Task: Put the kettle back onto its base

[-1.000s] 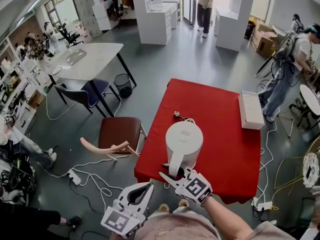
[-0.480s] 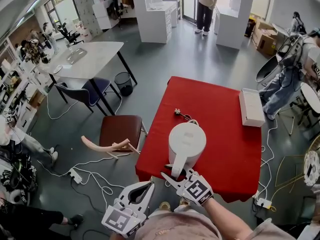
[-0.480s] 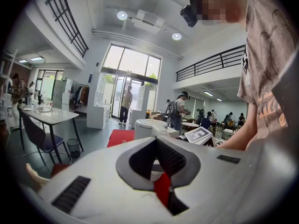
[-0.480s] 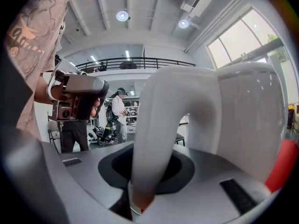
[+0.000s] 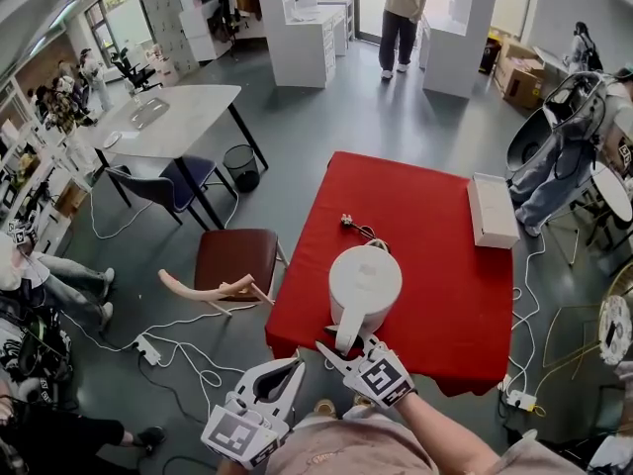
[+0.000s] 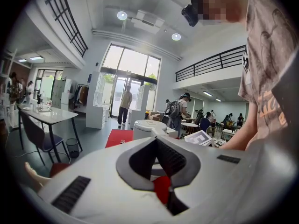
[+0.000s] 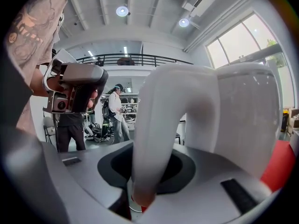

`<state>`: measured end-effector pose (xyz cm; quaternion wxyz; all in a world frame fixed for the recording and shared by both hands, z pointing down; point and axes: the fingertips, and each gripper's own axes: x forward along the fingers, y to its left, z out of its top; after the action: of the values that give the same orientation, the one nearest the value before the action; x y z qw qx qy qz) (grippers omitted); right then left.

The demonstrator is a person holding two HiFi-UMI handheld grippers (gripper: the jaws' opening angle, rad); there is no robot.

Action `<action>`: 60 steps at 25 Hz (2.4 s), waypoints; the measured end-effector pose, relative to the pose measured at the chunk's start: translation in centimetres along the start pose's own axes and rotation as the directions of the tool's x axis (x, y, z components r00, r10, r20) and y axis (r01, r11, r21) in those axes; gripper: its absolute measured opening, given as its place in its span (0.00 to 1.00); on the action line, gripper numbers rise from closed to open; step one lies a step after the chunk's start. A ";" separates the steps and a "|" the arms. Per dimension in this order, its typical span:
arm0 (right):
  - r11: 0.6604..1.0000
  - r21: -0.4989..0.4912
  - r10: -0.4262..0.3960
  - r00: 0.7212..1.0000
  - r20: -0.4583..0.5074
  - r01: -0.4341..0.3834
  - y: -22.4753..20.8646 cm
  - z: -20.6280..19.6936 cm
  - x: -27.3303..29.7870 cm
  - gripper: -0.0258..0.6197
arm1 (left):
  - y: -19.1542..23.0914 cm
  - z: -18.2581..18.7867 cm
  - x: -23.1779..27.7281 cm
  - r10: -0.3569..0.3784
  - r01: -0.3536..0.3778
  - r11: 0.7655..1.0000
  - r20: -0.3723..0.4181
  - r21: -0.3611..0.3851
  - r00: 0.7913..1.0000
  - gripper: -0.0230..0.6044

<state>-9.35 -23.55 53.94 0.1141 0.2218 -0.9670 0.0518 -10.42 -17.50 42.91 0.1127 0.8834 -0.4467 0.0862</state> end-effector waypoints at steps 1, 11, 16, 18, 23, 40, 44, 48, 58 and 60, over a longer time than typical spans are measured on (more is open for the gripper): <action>1.000 0.010 -0.006 1.000 0.004 0.006 0.1 -0.1 0.0 0.24 | 0.1 0.1 -0.1 0.006 -0.006 1.000 0.003 0.005 1.000 0.03; 0.999 0.034 -0.041 0.999 -0.035 0.042 -0.4 -0.7 0.3 0.28 | -0.3 0.5 -0.2 -0.001 0.000 1.000 0.034 0.025 0.999 0.03; 0.998 0.045 -0.040 0.996 -0.084 0.044 0.1 -1.5 0.3 0.48 | -0.7 0.3 -0.3 -0.013 0.012 0.999 0.042 0.030 0.999 0.03; 0.997 0.059 -0.047 0.995 -0.087 0.052 -0.1 -1.5 0.1 0.48 | -0.8 0.6 -0.3 -0.010 0.009 0.999 0.042 0.034 0.999 0.03; 0.996 0.054 -0.067 0.994 -0.083 0.071 -0.3 -1.1 -0.2 0.48 | -1.2 0.0 -0.7 -0.033 0.033 0.999 0.006 0.006 0.999 0.03; 0.938 0.097 -0.326 0.941 -0.088 0.334 -3.1 -0.7 -10.4 0.48 | -4.7 0.5 2.3 -0.241 0.241 0.970 0.010 0.025 0.970 0.03; 0.924 0.111 -0.363 0.930 -0.052 0.367 -3.0 0.4 -12.0 0.40 | -5.2 0.5 2.6 -0.276 0.275 0.961 0.027 0.042 0.961 0.03; 0.906 0.108 -0.409 0.912 -0.022 0.409 -3.0 1.1 -12.6 0.30 | -5.0 0.5 3.0 -0.297 0.294 0.954 0.052 0.059 0.953 0.03; 0.881 0.120 -0.461 0.888 -0.013 0.459 -1.0 2.3 -12.6 0.04 | -3.7 0.6 1.9 -0.315 0.312 0.949 0.077 0.045 0.946 0.03; 0.877 0.121 -0.467 0.884 -0.004 0.464 -0.4 3.3 -12.5 0.04 | -3.3 0.5 1.8 -0.317 0.315 0.948 0.082 0.045 0.945 0.03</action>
<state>1.12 -19.16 47.68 0.0974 0.4547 -0.8819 0.0775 -6.70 -17.11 42.51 0.0914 0.9481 -0.3025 0.0348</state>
